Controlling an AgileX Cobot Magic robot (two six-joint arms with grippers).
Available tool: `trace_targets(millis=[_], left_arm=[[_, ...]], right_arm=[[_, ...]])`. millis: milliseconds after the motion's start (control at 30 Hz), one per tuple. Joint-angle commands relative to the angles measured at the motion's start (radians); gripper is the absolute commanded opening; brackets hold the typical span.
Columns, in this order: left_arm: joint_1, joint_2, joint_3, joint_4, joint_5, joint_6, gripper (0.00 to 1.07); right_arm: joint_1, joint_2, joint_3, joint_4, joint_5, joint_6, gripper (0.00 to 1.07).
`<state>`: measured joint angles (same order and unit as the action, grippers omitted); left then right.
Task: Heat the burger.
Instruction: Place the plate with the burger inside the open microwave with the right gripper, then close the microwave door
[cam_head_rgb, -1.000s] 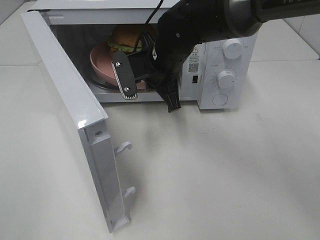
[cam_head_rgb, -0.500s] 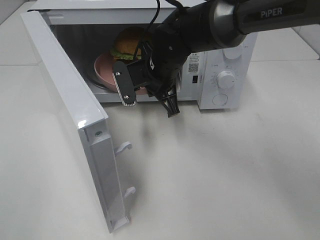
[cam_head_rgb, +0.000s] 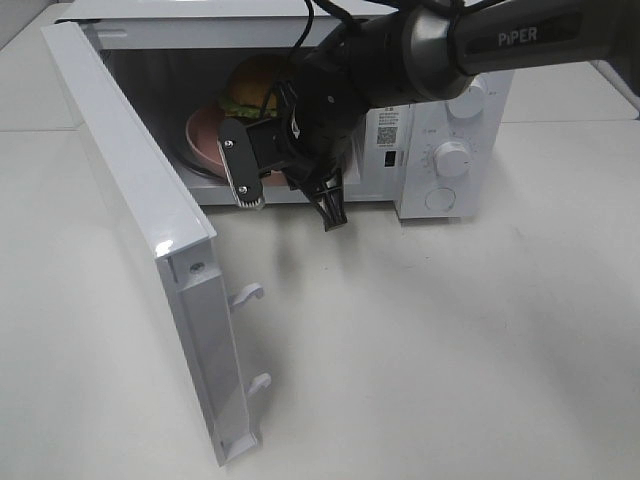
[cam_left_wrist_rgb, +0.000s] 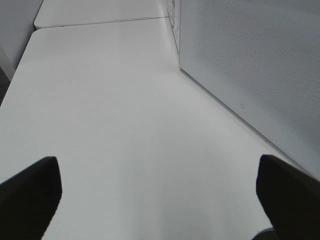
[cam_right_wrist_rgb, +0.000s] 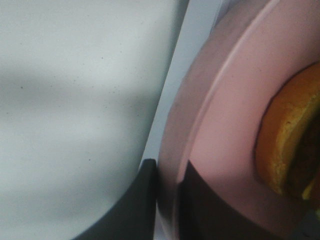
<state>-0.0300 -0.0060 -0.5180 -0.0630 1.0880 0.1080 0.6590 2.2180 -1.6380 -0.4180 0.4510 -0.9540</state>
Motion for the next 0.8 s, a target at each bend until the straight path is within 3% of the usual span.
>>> trace_targets(millis=[33, 300, 800], left_arm=[[-0.002, -0.013, 0.000, 0.001, -0.016, -0.004, 0.98], [-0.002, -0.013, 0.000, 0.001, -0.016, -0.004, 0.98], [-0.002, -0.013, 0.000, 0.001, -0.016, -0.004, 0.98]], right_arm=[[-0.003, -0.014, -0.019, -0.024, -0.051, 0.013, 0.17], [-0.004, -0.014, -0.019, -0.036, -0.080, 0.067, 0.37], [-0.002, -0.014, -0.019, -0.068, -0.072, 0.140, 0.37]])
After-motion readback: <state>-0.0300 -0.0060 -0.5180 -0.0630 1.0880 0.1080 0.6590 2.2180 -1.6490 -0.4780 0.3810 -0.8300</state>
